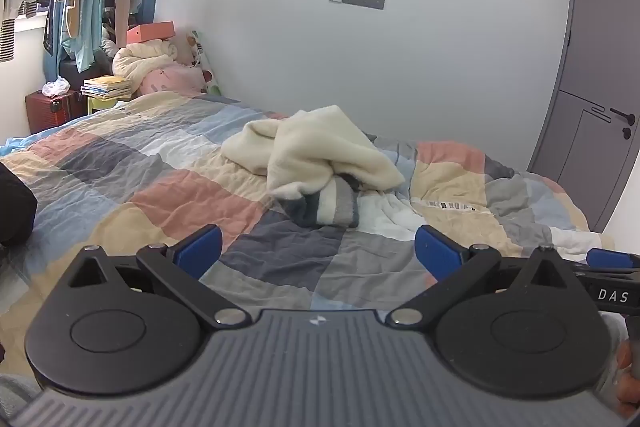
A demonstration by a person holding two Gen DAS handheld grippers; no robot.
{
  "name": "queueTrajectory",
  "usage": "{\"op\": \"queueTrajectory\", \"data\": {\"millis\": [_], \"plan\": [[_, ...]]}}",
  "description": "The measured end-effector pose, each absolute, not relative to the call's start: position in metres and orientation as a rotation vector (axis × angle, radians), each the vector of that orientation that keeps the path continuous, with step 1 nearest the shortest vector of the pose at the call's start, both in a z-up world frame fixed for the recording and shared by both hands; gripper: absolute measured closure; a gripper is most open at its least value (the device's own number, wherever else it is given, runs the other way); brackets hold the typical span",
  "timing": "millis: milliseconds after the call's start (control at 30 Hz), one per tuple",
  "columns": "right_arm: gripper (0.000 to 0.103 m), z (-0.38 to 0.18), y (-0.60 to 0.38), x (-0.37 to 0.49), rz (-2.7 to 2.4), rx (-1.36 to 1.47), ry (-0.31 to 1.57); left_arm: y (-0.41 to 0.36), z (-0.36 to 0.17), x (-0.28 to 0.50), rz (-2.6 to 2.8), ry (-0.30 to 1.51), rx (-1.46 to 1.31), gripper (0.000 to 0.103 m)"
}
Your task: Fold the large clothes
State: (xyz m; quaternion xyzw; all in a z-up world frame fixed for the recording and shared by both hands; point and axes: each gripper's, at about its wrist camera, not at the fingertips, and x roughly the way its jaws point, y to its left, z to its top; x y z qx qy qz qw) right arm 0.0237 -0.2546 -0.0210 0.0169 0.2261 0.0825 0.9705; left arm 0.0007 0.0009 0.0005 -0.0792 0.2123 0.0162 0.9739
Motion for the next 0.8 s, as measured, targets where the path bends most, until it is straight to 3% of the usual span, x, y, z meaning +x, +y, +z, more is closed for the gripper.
{"op": "queueTrajectory", "data": {"millis": [800], "plan": [[0.0,-0.0214,-0.2589,0.0215,0.159,0.037,0.466,-0.0016,0.0052,-0.0061,0.043,0.406,-0.128,0.0]]}}
